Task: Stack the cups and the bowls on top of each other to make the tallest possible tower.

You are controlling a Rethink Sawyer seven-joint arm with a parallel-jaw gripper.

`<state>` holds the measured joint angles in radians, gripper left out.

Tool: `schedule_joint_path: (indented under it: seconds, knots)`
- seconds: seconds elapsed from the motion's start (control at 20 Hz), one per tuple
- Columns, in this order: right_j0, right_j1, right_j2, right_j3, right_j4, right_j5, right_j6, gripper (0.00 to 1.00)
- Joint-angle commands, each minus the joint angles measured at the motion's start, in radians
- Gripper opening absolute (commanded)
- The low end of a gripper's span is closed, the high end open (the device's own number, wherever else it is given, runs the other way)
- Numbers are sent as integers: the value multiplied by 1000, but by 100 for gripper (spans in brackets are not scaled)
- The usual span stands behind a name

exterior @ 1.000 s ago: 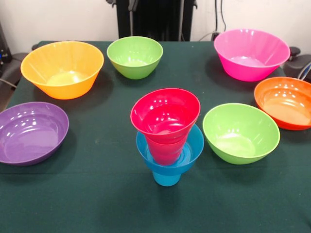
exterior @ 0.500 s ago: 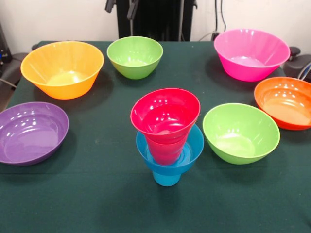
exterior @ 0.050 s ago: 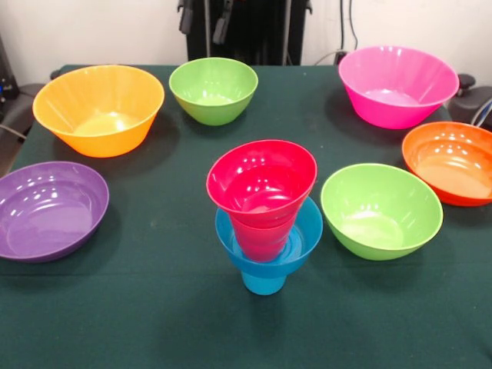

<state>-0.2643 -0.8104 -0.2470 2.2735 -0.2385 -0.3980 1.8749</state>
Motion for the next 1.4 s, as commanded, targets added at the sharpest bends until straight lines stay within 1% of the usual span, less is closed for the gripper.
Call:
schedule_joint_path:
  seconds: [0.05, 0.2, 0.35, 0.45, 0.6, 0.8, 1.0, 1.4]
  knots:
    - [47, 115, 107, -39, 25, -57, 196, 100]
    - [80, 149, 101, -39, 63, -81, 214, 100]
    - [102, 181, 91, -33, 83, -113, 228, 100]
    - [116, 217, 78, -35, 96, -150, 232, 100]
    - [127, 306, 75, -56, 106, -232, 242, 100]
    - [145, 390, 62, -68, 127, -316, 256, 100]
    - [148, 441, 65, -86, 126, -365, 259, 100]
    - [143, 503, 61, -111, 119, -416, 261, 100]
